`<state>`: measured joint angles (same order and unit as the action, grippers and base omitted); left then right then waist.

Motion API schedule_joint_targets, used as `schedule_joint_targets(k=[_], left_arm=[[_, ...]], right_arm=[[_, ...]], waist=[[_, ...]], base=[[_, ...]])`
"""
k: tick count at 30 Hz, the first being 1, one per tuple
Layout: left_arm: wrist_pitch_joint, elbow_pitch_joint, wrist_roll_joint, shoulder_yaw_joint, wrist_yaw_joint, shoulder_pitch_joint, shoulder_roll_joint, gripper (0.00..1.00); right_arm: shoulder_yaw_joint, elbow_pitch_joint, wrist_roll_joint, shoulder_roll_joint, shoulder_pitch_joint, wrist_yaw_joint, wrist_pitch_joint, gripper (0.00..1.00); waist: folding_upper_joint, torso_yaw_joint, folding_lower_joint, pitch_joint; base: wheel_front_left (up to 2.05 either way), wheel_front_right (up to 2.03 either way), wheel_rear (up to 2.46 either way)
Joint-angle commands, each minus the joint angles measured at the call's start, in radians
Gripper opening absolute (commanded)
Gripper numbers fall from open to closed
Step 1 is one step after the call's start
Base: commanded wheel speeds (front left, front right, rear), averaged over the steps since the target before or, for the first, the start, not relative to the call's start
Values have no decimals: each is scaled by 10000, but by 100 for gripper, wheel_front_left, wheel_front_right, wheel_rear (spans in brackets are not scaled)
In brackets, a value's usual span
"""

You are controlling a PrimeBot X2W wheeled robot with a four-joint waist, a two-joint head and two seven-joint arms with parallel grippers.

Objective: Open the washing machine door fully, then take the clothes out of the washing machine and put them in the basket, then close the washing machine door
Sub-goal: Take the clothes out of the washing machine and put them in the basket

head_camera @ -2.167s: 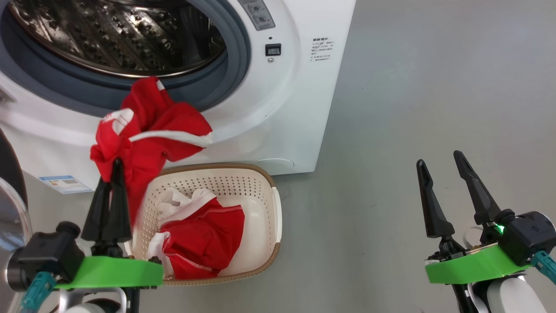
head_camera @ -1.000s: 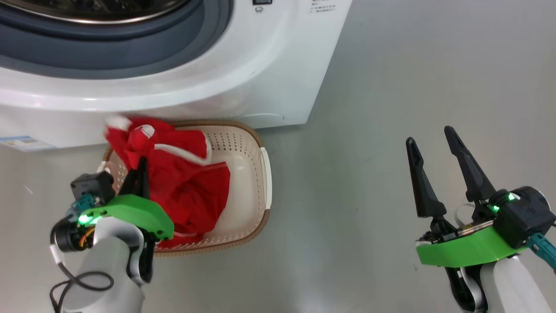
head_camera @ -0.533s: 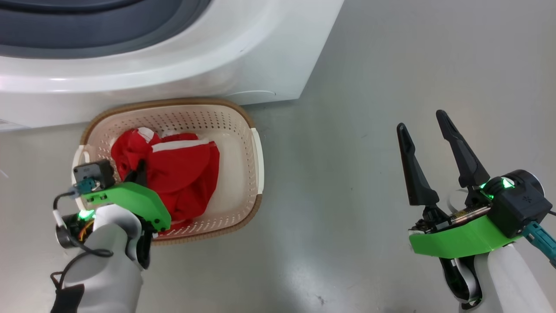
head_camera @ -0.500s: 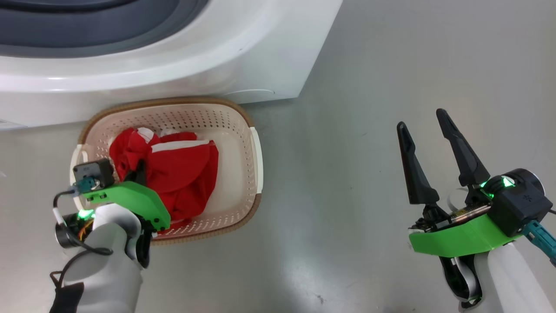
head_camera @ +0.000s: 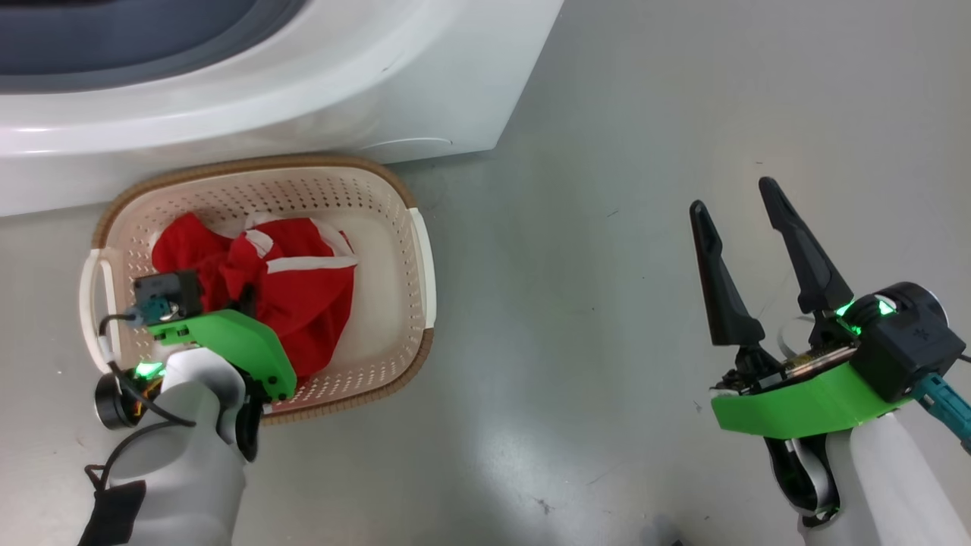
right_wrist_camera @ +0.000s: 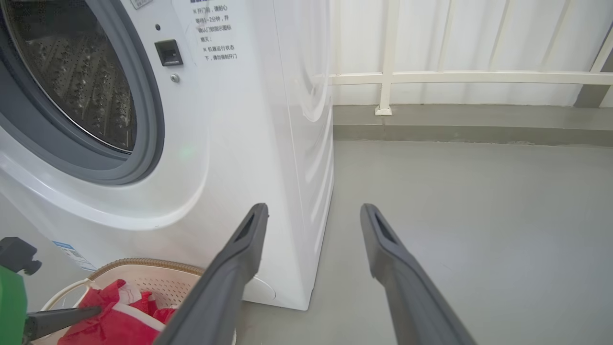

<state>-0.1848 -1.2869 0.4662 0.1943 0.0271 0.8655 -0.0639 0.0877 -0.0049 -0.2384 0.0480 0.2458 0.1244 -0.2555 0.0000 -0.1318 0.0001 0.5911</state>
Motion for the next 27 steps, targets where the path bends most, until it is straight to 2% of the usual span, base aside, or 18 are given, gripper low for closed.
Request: schedule_joint_targets(k=[1, 2, 4, 5, 6, 20, 27], left_arm=[[-13, 59, 39, -142, 41, -60, -320, 4], [-12, 49, 37, -122, 37, -61, -323, 4], [-10, 32, 37, -84, 44, -70, -323, 37], [-49, 26, 30, -65, 39, -71, -331, 79], [-79, 21, 34, -54, 44, -72, -341, 100], [-734, 459, 230, -162, 308, -340, -379, 100], [-766, 2332, -28, -428, 250, -1227, -363, 100]], right_arm=[[254, -217, -90, 22, 116, 63, -63, 100], [243, -207, -97, 22, 130, 63, -63, 100], [229, -185, -109, 22, 142, 63, -63, 100], [222, -176, -113, 22, 139, 63, -63, 100], [216, -167, -122, 22, 134, 63, -63, 100], [55, -19, -119, 22, -134, 63, -63, 100], [-4, 90, -62, 22, -375, 63, -63, 100]], waist=[[0, -25, -1, 19], [0, -31, -1, 17], [0, -34, -1, -1], [0, -30, -1, -17], [0, -25, -1, -36], [0, 258, -1, -848], [0, 520, -1, -1564]], base=[[0, 0, 0], [0, 0, 0], [0, 0, 0], [0, 0, 0], [0, 0, 0], [0, 0, 0], [0, 0, 0]])
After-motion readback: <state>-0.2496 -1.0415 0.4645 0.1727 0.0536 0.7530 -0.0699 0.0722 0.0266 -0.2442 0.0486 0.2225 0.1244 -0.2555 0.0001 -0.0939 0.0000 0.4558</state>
